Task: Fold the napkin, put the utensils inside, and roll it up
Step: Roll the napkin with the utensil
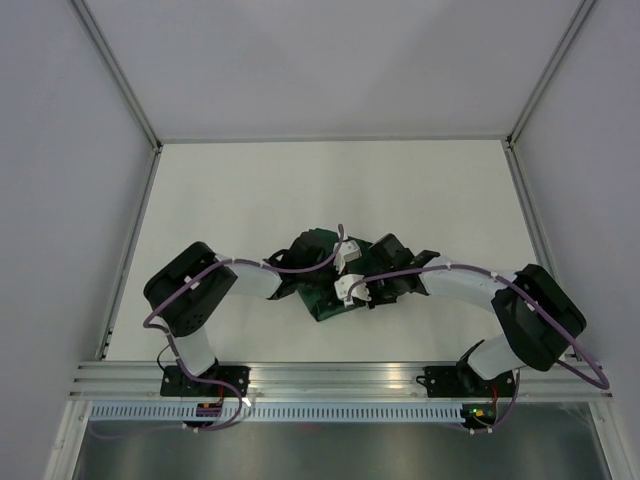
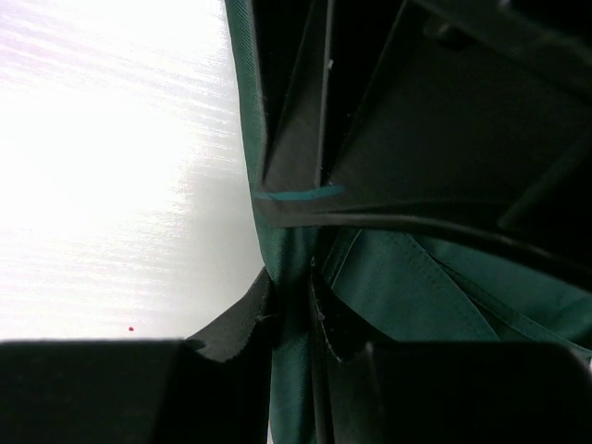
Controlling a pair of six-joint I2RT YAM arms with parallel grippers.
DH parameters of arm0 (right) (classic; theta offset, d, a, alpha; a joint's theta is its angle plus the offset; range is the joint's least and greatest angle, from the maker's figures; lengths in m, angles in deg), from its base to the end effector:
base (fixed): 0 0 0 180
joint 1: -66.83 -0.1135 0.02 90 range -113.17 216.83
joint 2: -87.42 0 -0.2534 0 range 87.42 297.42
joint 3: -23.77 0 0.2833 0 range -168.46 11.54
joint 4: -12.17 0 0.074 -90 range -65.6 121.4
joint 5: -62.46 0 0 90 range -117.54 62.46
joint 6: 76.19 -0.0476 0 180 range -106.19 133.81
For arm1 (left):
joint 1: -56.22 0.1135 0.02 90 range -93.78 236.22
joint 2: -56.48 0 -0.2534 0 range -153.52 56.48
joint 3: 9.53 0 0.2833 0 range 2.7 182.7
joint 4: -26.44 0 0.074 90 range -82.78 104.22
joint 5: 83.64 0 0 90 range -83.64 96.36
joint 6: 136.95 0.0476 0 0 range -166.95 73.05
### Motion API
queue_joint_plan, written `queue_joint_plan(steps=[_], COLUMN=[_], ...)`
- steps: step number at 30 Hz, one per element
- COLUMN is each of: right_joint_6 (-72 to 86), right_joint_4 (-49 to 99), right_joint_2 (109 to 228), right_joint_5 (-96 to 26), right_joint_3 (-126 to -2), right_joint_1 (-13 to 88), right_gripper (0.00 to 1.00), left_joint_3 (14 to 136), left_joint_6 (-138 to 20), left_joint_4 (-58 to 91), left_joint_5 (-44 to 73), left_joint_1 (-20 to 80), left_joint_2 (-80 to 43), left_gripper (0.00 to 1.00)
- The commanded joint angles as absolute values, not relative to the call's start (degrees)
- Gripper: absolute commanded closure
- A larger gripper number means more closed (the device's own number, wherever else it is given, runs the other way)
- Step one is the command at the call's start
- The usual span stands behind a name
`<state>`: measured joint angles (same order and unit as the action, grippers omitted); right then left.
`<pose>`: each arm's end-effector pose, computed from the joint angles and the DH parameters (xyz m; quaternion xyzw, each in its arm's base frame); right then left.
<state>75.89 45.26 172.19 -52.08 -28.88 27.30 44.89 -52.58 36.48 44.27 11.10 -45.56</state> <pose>0.2080 0.1973 0.1087 -0.7685 0.5678 0.1625 0.2463 0.2278 -0.2702 0.0840 0.4217 0.7502 -0.4423 0.2525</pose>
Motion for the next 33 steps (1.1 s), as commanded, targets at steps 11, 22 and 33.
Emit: queue_joint_plan(steps=[11,22,33], right_joint_6=[68.3,63.6,62.2], right_joint_4=[68.2,77.0,87.0], right_joint_2=[182.8,197.0,212.7], right_joint_5=[-54.8,-58.7,-60.1], right_joint_3=[-39.6,-50.0,-66.3], right_joint_1=[27.3,27.3,28.2], right_gripper=[0.95,0.96,0.96], left_joint_3=[41.5,38.5,29.6], left_joint_6=[-56.5,-60.0,-52.2], left_joint_4=[35.5,31.8,36.3], left_joint_5=[13.1,-6.4,-5.4], left_joint_1=[14.8,18.2,14.8], left_joint_2=[-31.4,-14.3,2.8], left_gripper=[0.59,0.53,0.54])
